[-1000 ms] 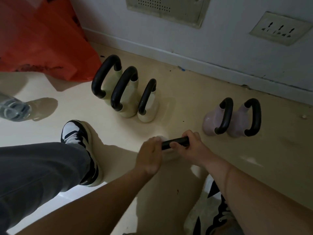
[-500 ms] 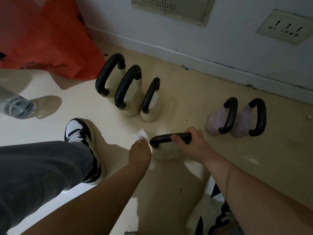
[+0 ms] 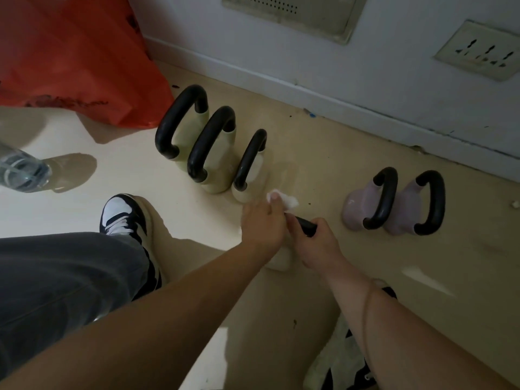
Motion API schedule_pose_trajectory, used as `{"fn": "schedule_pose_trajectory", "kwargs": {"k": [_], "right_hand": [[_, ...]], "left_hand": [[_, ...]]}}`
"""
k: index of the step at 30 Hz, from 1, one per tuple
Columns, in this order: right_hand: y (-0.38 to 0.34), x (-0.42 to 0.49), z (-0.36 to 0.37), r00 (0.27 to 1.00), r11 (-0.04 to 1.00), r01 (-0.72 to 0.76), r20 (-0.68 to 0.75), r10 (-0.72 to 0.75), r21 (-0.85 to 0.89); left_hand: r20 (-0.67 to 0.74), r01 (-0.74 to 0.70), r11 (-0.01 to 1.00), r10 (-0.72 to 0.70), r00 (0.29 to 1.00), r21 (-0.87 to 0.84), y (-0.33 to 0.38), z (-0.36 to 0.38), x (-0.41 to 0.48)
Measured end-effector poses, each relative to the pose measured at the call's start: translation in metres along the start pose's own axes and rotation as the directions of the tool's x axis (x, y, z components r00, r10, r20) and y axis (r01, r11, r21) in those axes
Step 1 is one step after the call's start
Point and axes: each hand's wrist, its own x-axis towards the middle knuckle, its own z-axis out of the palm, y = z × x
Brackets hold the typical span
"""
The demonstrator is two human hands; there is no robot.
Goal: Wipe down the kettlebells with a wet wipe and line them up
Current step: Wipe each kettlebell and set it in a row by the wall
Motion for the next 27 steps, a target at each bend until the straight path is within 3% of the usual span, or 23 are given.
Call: {"fn": "schedule_pose_trajectory", "kwargs": {"k": [2, 4, 6, 7, 8, 9, 10, 12, 14, 16, 18, 20, 21, 22, 24, 27], "right_hand": [[-0.002, -0.002, 0.003, 1.0, 1.0, -0.014, -0.008, 0.014, 0.016], [-0.005, -0.005, 0.003, 1.0, 1.0, -0.004, -0.022, 0.004, -0.015], [-0.004, -0.01, 0.001, 0.999, 0.999, 0.035, -0.01, -0.035, -0.017], [-0.001, -0.008, 0.001, 0.999, 0.999, 0.052, -0.012, -0.052, -0.003], [0.0, -0.008, 0.0, 0.998, 0.998, 0.053, -0.015, -0.054, -0.028], [0.003, -0.005, 0.0, 0.998, 0.997, 0.044, -0.033, -0.046, -0.063], [-0.001, -0.004, 0.0, 0.997, 0.992, 0.066, -0.03, -0.069, -0.109], [-0.001, 0.0, -0.003, 0.991, 0.972, 0.131, 0.037, -0.126, -0.194], [-0.006, 0.001, -0.003, 0.994, 0.981, 0.106, 0.022, -0.103, -0.163], [-0.005, -0.003, -0.002, 0.999, 0.999, 0.036, 0.04, -0.034, -0.038], [-0.004, -0.007, -0.003, 0.999, 0.995, 0.049, -0.012, -0.05, -0.09], [-0.007, -0.004, -0.003, 1.0, 0.999, 0.02, -0.017, -0.021, -0.047], [-0.008, -0.001, -0.003, 1.0, 1.0, -0.015, -0.005, 0.015, -0.024], [-0.012, 0.001, -0.004, 0.999, 0.999, -0.03, 0.008, 0.031, -0.028], [-0.017, 0.007, -0.004, 0.997, 0.997, -0.075, 0.0, 0.075, -0.012], [-0.026, 0.016, -0.004, 0.991, 0.991, -0.132, -0.004, 0.132, 0.008]], "left_hand": [[0.055, -0.254, 0.946, 0.248, 0.967, 0.202, -0.004, -0.006, -0.003], [0.081, -0.306, 0.925, 0.295, 0.952, 0.227, -0.019, -0.014, -0.01], [0.034, -0.085, 0.996, 0.085, 0.996, 0.003, -0.033, -0.022, -0.013], [0.034, 0.052, 0.996, -0.05, 0.998, -0.074, -0.036, -0.021, -0.01], [0.014, 0.102, 0.991, -0.101, 0.995, -0.083, -0.034, -0.018, -0.008], [-0.01, 0.056, 0.998, -0.056, 0.998, -0.021, -0.024, -0.015, -0.007], [-0.017, -0.079, 0.991, 0.081, 0.997, 0.106, -0.015, -0.009, -0.008], [0.129, -0.389, 0.859, 0.367, 0.921, 0.332, 0.01, 0.004, -0.021], [0.239, -0.532, 0.772, 0.476, 0.847, 0.349, 0.019, 0.005, -0.03], [0.252, -0.54, 0.751, 0.477, 0.842, 0.38, 0.007, -0.005, -0.022], [0.21, -0.454, 0.773, 0.403, 0.891, 0.443, -0.021, -0.023, -0.01], [0.107, -0.2, 0.905, 0.172, 0.979, 0.376, -0.042, -0.04, 0.002], [0.06, -0.035, 0.969, 0.021, 0.998, 0.244, -0.042, -0.044, 0.005], [0.016, 0.119, 0.99, -0.121, 0.993, 0.082, -0.038, -0.045, 0.008], [-0.073, 0.327, 0.932, -0.341, 0.937, -0.156, -0.024, -0.045, 0.014], [-0.07, 0.403, 0.891, -0.425, 0.903, -0.207, 0.0, -0.036, 0.012]]}}
